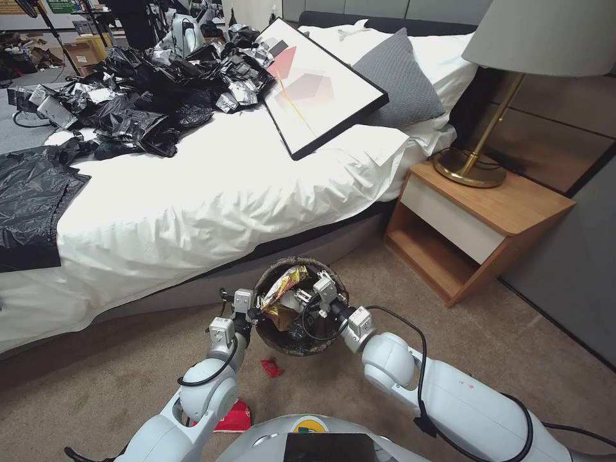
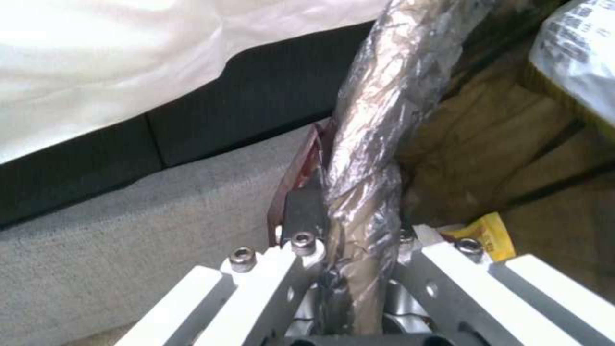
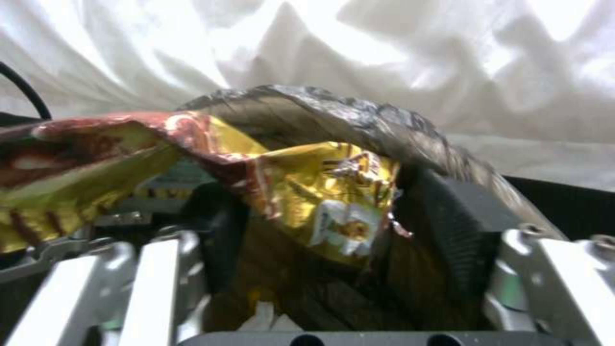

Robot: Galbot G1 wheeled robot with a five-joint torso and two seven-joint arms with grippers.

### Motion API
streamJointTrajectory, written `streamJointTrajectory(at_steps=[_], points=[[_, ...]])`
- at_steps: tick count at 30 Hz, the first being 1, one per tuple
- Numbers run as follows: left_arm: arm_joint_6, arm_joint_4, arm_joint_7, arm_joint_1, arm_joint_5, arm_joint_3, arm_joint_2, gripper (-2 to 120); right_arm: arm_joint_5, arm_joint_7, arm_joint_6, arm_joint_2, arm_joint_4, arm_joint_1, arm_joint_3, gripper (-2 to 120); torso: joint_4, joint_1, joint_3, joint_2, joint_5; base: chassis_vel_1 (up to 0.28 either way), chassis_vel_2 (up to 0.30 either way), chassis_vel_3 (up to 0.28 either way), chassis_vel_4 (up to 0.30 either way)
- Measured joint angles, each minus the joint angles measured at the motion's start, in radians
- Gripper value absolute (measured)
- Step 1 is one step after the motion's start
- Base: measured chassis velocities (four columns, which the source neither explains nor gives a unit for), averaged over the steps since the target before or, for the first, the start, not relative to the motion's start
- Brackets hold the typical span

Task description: Pick up the trash bin, then pick up the garbage from the floor and place it into the trash bin.

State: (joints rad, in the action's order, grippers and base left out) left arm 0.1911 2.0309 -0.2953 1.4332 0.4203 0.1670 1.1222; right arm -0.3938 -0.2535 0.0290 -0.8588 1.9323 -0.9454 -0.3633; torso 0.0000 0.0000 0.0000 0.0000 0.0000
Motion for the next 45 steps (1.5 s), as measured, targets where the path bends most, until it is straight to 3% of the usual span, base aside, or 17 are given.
streamJointTrajectory(at_steps=[1,6,11,17,28,38,45], points=[[0.000,0.000,0.000,0.000,0.000,0.000,0.000,3,0.000,0.000,0.000,0.000,0.000,0.000,0.000,64,0.0000,0.000,0.000,0.000,0.0000,0.000,0.000,0.000,0.000],[-0.001,-0.001,0.000,-0.002,0.002,0.000,0.000,3,-0.002,-0.003,0.000,0.012,0.006,0.000,0.009,87,0.0000,0.000,0.000,0.000,0.0000,0.000,0.000,0.000,0.000],[-0.001,-0.005,0.000,-0.006,0.003,0.000,0.000,3,-0.003,-0.003,0.002,0.025,0.014,-0.007,0.023,99,0.0000,0.000,0.000,0.000,0.0000,0.000,0.000,0.000,0.000],[-0.001,-0.007,0.000,-0.007,0.004,-0.001,0.001,3,-0.002,-0.003,0.006,0.045,0.024,-0.022,0.041,100,0.0000,0.000,0.000,0.000,0.0001,0.000,0.000,0.000,0.000],[0.000,-0.004,-0.002,-0.011,0.013,0.002,-0.003,3,-0.003,0.002,0.013,0.158,0.107,-0.086,0.099,100,0.0000,0.000,0.000,0.000,0.0001,0.000,0.000,0.000,0.000],[0.002,0.001,-0.003,-0.010,0.012,0.005,-0.001,3,-0.011,0.005,0.006,0.230,0.198,-0.172,0.199,100,0.0000,0.000,0.000,0.000,0.0001,0.000,0.000,0.000,0.000],[0.002,-0.002,-0.003,-0.008,0.009,0.012,0.001,3,-0.088,-0.008,0.029,0.263,0.332,-0.204,0.341,100,0.0000,0.000,0.000,0.000,-0.0002,0.000,0.000,0.000,0.000]])
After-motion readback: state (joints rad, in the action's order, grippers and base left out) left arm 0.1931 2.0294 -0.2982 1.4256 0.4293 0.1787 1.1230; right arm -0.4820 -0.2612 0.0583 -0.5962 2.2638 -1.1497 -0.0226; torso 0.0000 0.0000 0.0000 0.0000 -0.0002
